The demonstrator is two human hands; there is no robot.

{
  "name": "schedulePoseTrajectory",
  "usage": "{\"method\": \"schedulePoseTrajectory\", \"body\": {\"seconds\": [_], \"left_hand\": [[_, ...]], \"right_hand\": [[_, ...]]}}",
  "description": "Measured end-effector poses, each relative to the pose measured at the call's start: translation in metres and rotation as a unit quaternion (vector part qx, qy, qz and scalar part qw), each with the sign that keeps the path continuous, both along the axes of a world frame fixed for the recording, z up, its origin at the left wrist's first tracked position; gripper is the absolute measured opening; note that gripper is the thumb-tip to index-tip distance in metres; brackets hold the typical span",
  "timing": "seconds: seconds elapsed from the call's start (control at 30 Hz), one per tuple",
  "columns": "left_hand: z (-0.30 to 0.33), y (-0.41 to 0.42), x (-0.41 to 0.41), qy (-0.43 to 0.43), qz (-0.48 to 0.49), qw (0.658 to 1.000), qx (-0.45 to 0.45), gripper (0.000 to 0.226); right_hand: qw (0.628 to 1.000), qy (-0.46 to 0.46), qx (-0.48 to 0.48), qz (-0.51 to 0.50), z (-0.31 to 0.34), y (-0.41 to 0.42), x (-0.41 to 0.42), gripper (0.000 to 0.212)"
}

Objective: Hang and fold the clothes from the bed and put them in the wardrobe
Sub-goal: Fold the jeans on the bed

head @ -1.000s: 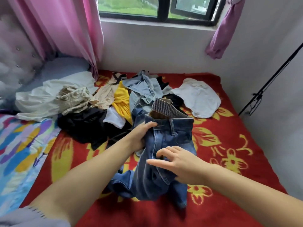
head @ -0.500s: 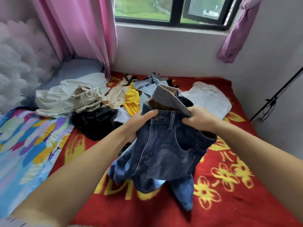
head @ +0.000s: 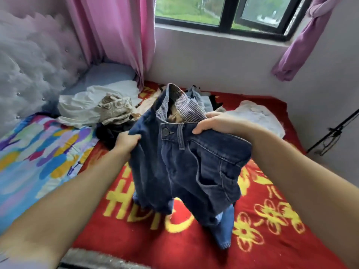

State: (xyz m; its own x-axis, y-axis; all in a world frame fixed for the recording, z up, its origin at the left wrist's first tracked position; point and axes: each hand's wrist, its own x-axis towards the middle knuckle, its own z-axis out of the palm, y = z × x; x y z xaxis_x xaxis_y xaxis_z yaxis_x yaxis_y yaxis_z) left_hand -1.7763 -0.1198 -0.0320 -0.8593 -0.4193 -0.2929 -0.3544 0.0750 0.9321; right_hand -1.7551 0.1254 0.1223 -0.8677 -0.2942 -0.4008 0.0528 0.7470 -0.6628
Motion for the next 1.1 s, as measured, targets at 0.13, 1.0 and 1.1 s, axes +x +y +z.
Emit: {"method": "schedulePoseTrajectory", "body": {"seconds": [0.13,1.0,1.1], "left_hand": [[0.065,-0.067,-0.021,0.088,0.176,0.968,-0.154,0.031],[-0.329,0.422,0.108,-0.282,-0.517,0.802,-0.097,0.04],[-0.356,0.472,0.121,-0.346,-0.443,0.823,-0.085,0.057]], "right_hand": [[0.956,-0.063,-0.282,-0.051,-0.008,-0.009,0.016,0.025],[0.904,-0.254,0.096,-0.329,-0.473,0.393,0.077,0.046],[0.926,-0.213,0.074,-0.302,-0.503,0.395,0.042,0.044]]}}
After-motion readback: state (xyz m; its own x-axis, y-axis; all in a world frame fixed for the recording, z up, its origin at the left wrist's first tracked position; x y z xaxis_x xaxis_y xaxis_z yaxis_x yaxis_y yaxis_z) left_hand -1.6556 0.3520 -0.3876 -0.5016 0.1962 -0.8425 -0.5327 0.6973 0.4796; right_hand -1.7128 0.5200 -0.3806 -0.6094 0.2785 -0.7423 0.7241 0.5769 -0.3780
